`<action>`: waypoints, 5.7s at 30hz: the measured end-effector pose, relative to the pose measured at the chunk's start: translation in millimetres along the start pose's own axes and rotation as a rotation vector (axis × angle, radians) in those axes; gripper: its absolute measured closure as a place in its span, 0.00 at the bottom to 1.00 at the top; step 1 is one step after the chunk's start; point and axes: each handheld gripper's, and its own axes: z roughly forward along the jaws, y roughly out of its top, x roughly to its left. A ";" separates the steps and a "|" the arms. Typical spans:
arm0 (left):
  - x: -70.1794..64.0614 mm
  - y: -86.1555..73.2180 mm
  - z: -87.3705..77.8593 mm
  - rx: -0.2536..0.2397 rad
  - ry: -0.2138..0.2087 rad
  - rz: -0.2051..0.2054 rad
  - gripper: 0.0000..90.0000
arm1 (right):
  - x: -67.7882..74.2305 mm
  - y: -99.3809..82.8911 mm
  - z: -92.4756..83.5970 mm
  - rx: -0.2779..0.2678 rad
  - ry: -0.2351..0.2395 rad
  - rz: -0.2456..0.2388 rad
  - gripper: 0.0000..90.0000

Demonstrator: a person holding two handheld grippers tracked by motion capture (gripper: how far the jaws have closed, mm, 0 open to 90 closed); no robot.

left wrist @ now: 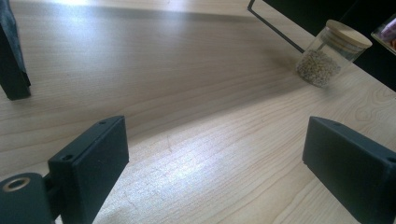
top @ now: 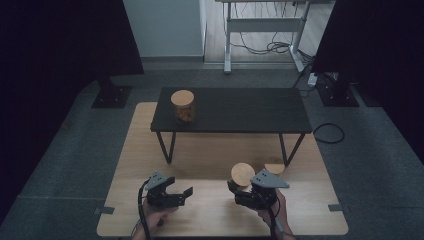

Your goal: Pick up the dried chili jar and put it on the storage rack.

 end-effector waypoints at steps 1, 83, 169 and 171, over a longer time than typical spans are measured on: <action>0.0 0.0 -0.2 -0.001 0.001 0.000 0.07 | 0.2 0.3 0.0 0.001 0.000 -0.001 0.27; 0.4 0.8 -7.9 -0.026 0.011 -0.014 0.07 | -3.5 67.8 0.6 -0.017 -0.012 -0.050 0.28; 0.7 -0.7 -6.8 -0.025 0.015 -0.011 0.07 | -18.0 126.4 27.7 -0.017 -0.033 -0.166 0.28; 0.4 -0.7 -6.7 -0.025 0.016 -0.011 0.08 | -18.2 127.4 28.7 -0.018 -0.033 -0.168 0.28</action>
